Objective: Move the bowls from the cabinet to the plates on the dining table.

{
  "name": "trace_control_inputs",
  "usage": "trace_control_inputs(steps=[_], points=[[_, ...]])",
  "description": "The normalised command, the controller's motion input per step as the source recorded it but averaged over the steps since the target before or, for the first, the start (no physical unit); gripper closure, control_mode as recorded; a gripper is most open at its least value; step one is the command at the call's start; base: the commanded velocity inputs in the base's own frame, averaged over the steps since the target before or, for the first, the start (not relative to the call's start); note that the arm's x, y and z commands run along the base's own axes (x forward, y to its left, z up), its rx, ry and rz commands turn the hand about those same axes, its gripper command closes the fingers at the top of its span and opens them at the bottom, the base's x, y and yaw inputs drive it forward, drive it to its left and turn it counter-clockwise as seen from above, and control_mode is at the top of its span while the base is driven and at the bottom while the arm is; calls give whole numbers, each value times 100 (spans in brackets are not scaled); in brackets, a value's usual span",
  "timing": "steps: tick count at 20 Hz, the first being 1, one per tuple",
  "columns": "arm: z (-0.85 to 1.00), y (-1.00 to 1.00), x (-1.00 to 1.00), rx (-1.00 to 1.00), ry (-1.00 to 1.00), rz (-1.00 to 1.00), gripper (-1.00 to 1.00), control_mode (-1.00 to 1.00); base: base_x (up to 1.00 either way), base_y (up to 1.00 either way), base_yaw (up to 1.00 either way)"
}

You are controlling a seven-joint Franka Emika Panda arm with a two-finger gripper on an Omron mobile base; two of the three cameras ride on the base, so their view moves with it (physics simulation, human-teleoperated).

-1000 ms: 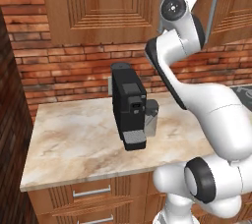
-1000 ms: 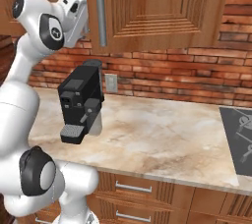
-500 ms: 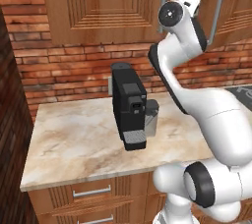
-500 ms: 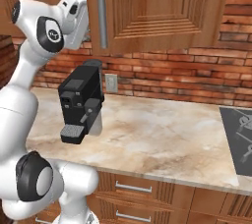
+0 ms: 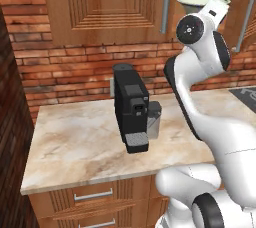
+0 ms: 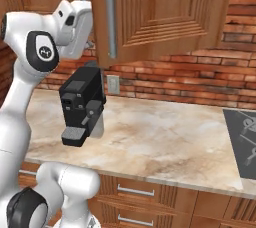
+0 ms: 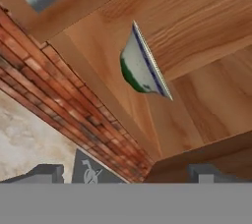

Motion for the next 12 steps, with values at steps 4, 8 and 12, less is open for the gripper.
trace_control_inputs(steps=[4,8,12], points=[[0,-81,-45,16,-7,-13,-100,-100,0,0,0],[7,-98,-39,18,-7,-14,-100,-100,0,0,0],[8,-100,-41,21,-8,-15,-100,-100,0,0,0]])
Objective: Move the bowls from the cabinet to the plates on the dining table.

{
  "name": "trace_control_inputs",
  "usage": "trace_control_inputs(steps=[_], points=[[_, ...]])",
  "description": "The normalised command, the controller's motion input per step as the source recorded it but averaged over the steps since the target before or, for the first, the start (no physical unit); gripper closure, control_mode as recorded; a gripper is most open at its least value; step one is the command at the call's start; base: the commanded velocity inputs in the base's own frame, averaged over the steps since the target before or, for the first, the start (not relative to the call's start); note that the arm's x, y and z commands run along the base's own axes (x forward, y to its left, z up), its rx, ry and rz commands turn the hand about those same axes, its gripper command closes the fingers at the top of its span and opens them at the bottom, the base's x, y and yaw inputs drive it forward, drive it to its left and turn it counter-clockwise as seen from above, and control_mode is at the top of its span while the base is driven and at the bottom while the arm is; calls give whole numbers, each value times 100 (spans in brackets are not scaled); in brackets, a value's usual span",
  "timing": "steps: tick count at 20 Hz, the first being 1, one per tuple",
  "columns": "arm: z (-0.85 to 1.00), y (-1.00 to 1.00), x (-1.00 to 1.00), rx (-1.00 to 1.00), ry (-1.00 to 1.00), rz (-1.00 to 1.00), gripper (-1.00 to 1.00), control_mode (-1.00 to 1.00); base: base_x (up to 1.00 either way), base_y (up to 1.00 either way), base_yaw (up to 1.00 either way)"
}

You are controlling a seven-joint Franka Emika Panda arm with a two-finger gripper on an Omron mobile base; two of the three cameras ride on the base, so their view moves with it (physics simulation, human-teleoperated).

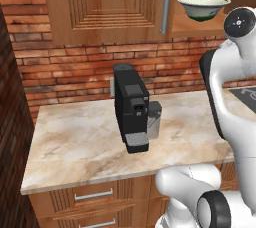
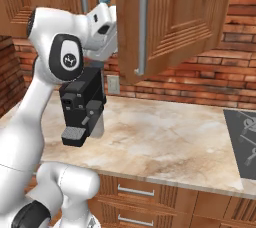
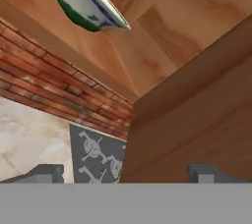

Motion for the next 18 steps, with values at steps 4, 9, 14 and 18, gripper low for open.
trace_control_inputs(steps=[4,9,14,18], points=[[5,-99,-42,22,-9,-15,-100,-100,0,0,0],[1,-89,-28,22,-7,-14,-100,-100,0,0,0],[0,-82,0,14,-4,-7,-100,-100,0,0,0],[0,-69,5,5,-1,-2,-100,-100,0,0,0]])
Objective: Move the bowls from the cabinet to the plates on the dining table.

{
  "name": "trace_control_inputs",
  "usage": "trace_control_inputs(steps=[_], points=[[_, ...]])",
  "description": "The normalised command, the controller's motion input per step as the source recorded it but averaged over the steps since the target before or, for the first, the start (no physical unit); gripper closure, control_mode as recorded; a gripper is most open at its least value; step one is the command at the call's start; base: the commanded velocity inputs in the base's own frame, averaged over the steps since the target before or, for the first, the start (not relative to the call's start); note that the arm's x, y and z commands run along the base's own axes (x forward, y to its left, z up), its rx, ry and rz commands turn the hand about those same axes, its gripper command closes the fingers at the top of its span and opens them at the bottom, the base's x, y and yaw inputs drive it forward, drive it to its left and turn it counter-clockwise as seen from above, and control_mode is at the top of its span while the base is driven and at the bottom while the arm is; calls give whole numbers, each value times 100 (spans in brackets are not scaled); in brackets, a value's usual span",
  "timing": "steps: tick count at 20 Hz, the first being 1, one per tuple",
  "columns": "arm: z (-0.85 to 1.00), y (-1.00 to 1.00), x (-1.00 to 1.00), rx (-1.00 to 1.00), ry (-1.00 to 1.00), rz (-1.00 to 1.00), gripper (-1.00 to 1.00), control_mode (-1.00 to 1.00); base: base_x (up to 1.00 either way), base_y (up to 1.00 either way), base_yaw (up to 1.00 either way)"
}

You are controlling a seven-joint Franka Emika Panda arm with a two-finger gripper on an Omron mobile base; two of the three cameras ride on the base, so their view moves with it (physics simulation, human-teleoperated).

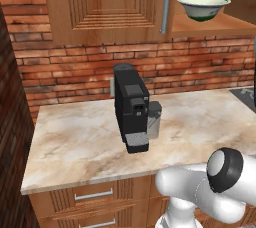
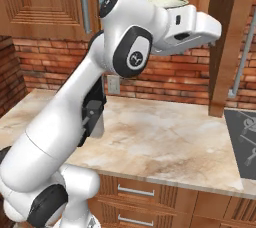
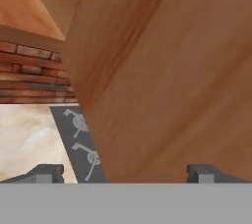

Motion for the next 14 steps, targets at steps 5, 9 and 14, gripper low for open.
trace_control_inputs(steps=[5,9,14], points=[[-2,-7,1,0,-2,0,-100,-100,0,0,0],[-10,36,0,0,-2,4,-100,-100,0,0,0],[-21,62,0,2,-2,6,-100,-100,0,0,0]])
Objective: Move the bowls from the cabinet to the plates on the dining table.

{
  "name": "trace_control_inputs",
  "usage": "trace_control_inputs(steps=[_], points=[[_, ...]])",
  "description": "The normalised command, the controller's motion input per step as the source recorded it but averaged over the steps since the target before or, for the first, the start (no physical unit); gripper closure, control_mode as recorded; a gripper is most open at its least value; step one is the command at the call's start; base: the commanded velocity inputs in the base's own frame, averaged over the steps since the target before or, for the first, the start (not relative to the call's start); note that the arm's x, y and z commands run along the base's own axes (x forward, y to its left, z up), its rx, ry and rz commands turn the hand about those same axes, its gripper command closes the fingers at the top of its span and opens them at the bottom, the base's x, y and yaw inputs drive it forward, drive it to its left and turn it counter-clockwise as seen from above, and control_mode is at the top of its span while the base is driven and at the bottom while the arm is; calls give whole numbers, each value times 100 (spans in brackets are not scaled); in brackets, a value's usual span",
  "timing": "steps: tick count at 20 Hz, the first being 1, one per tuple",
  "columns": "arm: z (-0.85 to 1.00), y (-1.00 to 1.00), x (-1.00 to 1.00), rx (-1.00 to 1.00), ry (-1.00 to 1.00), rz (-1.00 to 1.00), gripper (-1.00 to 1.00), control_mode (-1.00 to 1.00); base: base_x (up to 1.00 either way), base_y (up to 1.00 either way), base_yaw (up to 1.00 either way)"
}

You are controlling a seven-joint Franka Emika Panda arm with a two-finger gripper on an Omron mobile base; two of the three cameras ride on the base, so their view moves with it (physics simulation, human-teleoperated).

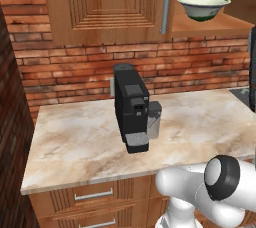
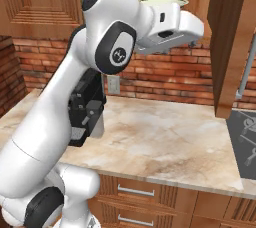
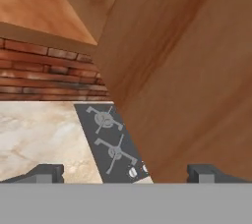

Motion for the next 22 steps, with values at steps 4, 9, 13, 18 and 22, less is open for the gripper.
trace_control_inputs(steps=[4,9,13,18,22], points=[[-4,40,0,17,-5,5,-100,-100,0,0,0],[0,36,3,19,-5,7,-100,-100,0,0,0],[0,60,9,1,-4,4,-100,-100,0,0,0],[0,54,5,4,-4,4,-100,-100,0,0,0],[0,45,16,10,-5,4,-100,-100,0,0,0]])
